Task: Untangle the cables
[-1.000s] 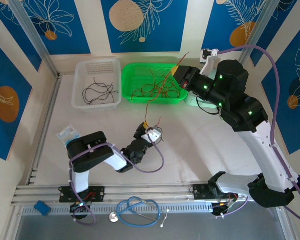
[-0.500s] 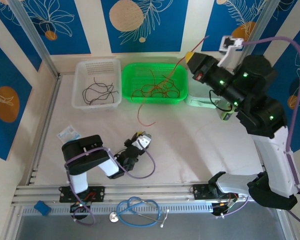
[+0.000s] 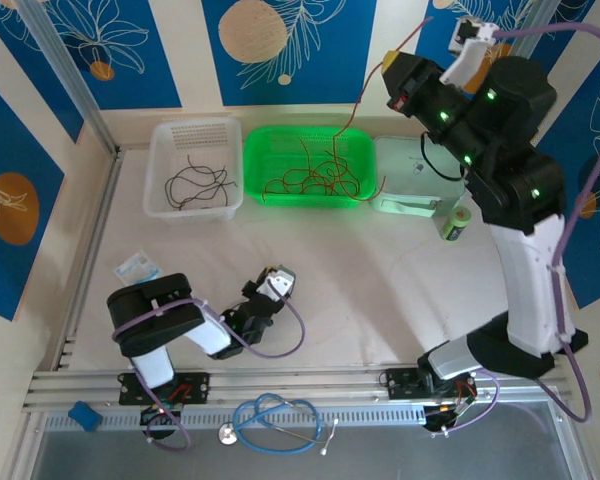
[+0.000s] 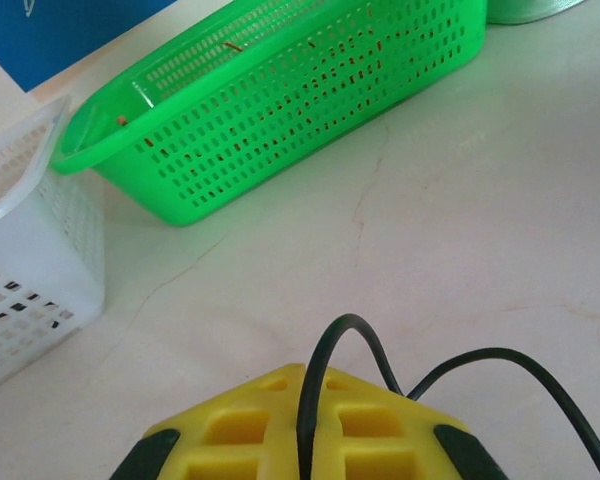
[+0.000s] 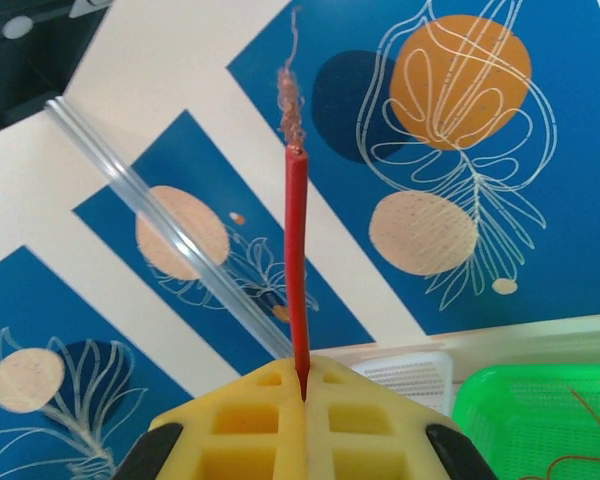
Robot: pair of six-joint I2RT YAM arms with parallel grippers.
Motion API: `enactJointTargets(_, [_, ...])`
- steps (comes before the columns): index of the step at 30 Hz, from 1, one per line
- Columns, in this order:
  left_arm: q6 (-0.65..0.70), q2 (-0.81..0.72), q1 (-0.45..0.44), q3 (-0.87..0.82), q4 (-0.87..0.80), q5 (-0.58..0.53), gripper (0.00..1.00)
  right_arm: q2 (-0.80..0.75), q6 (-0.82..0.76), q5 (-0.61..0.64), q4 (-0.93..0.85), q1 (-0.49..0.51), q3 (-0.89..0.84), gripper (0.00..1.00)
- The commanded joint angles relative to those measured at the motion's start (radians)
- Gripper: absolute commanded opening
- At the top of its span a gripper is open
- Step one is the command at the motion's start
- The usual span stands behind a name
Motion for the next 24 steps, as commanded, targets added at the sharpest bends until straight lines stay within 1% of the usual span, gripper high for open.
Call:
enactJointTargets(1, [-0.052, -0.048, -0.011, 0.041, -0.136, 0.067, 0.13, 0.073, -0.04, -0.065, 0.0, -0.045, 0.068, 0.0])
enactJointTargets(3, [-0.072, -0.066, -0.011, 0.053, -0.189, 0.087, 0.19, 0.128, -0.056, -0.083, 0.019, -0.065, 0.1, 0.0])
enactJointTargets(5, [-0.086, -0.084, -0.011, 0.059, -0.23, 0.108, 0.28, 0.189, -0.064, -0.103, 0.027, -0.085, 0.142, 0.0])
enactJointTargets(6, [-0.091, -0.099, -0.011, 0.063, -0.252, 0.117, 0.36, 0.222, -0.067, -0.116, 0.027, -0.094, 0.162, 0.0])
enactJointTargets(7, [-0.094, -0.117, -0.011, 0.068, -0.283, 0.126, 0.47, 0.253, -0.069, -0.121, 0.028, -0.101, 0.178, 0.0])
enactJointTargets(8, [-0.096, -0.134, -0.012, 0.077, -0.316, 0.131, 0.56, 0.28, -0.071, -0.123, 0.029, -0.105, 0.188, 0.0])
enactJointTargets(9, [-0.099, -0.155, -0.012, 0.089, -0.359, 0.137, 0.62, 0.308, -0.074, -0.123, 0.032, -0.107, 0.193, 0.0])
enactJointTargets(12, [-0.099, -0.219, -0.013, 0.131, -0.492, 0.157, 0.77, 0.382, -0.076, -0.123, 0.06, -0.114, 0.183, 0.0])
enactJointTargets(17, [-0.099, -0.353, -0.015, 0.178, -0.634, 0.191, 0.93, 0.521, -0.067, -0.126, 0.103, -0.119, 0.178, 0.0])
enactJointTargets(19, [-0.097, -0.418, -0.015, 0.201, -0.699, 0.199, 0.98, 0.581, -0.064, -0.123, 0.101, -0.119, 0.179, 0.0])
enactJointTargets(21, [-0.095, -0.475, -0.014, 0.228, -0.777, 0.199, 1.0, 0.628, -0.059, -0.117, 0.091, -0.12, 0.171, 0.0])
enactJointTargets(24, [-0.096, -0.553, -0.014, 0.28, -0.906, 0.188, 1.0, 0.679, -0.045, -0.104, 0.086, -0.118, 0.113, 0.0])
